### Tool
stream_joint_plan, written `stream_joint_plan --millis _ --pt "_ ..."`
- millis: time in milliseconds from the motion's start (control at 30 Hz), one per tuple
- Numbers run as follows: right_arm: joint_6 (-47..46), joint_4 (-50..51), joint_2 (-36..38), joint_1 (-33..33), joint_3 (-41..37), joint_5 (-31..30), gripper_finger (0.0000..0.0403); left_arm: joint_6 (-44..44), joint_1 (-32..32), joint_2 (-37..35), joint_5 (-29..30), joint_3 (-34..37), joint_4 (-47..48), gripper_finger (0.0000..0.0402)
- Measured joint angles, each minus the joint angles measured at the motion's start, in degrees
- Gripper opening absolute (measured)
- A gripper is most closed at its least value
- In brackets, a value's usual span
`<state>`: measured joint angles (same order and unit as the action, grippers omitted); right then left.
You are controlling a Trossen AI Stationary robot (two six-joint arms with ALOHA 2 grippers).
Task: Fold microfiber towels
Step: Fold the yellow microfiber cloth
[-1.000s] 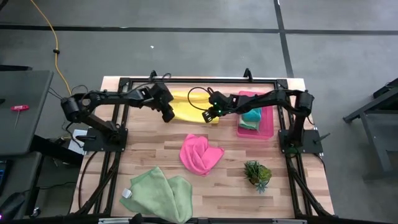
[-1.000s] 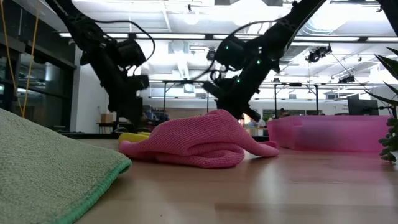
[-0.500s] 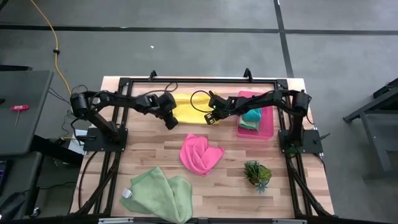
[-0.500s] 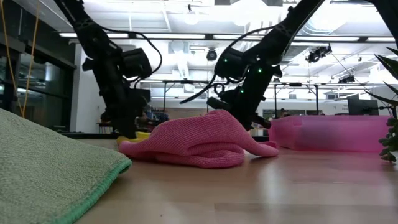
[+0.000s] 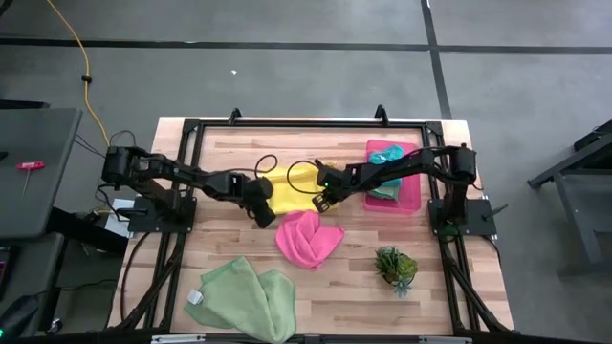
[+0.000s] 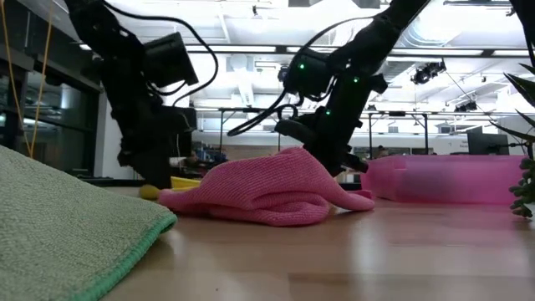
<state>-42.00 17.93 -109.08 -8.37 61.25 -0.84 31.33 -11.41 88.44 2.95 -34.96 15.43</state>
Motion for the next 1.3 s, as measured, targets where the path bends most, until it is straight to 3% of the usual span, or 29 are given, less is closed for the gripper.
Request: stream_joint_plan --millis 267,600,867,967,1167,1300 --pt "-0.6 2.6 -0.1 2.4 0.0 -0.7 0.0000 0.1 1.0 -5.9 3.2 0.6 10.4 0.0000" --pt "-1.2 2.4 -0.1 2.4 -0.2 -0.9 0.0000 -0.3 0.9 -13.5 2.9 0.0 14.0 0.0000" --pt "-1.1 2.2 -0.1 2.4 -0.2 -1.3 0.0000 -8.4 -2.4 -21.0 7.5 -0.4 14.2 0.0000" --pt "-1.1 2.1 -0.1 2.4 -0.2 -1.4 0.0000 -11.2 -6.6 -21.0 4.8 1.1 11.8 0.0000" --pt "-1.1 1.9 -0.1 2.4 -0.3 -1.7 0.0000 -10.9 -15.7 -18.5 -6.6 6.7 1.5 0.0000" --pt "-1.1 1.7 -0.1 2.4 -0.3 -1.7 0.0000 -10.5 -19.4 -17.0 -9.4 8.2 -2.7 0.0000"
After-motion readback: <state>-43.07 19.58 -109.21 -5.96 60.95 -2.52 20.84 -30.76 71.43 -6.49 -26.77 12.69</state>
